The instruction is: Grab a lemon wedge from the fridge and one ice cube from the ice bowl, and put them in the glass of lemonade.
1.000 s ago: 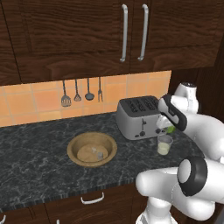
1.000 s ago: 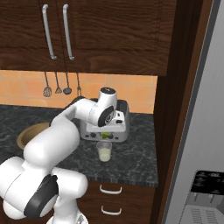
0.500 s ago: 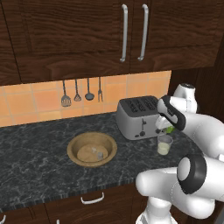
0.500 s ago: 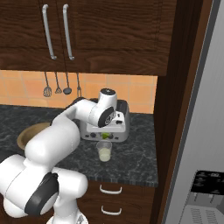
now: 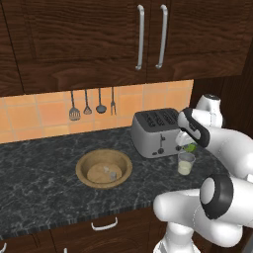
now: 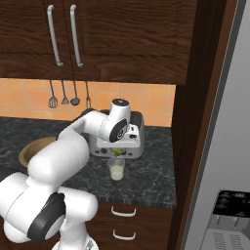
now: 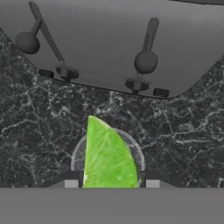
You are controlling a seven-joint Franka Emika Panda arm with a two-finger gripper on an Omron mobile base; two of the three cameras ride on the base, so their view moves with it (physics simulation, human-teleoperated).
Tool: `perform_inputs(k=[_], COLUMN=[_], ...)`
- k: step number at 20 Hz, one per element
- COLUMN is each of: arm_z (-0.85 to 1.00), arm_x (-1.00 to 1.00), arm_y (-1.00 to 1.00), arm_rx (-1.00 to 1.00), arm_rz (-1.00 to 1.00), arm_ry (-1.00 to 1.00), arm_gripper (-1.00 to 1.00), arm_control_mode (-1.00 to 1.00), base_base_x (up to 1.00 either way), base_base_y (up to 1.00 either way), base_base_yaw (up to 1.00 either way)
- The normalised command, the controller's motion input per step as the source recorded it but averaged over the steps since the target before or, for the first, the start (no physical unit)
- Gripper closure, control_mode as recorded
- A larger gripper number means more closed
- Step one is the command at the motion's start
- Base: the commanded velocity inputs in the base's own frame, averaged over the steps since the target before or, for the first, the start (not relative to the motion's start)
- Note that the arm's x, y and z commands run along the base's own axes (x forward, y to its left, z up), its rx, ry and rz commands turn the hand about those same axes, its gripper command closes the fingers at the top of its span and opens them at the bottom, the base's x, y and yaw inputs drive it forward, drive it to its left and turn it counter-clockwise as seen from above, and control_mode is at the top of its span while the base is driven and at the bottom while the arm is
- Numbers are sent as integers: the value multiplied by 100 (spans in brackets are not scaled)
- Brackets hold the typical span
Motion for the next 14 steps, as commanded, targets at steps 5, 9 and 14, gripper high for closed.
perform_inputs(k=[5,9,14], arm_z=[0,0,0], arm_x=[0,0,-3], arm_y=[0,0,1], arm_rx=[0,0,0], arm_rz=[0,0,0], arm_ry=[0,0,-1], arm_gripper=[-100,-100,-100], arm_control_mode=[-100,-100,-100], base_base_x=[0,0,0], base_base_y=[0,0,0], base_base_yaw=[0,0,0])
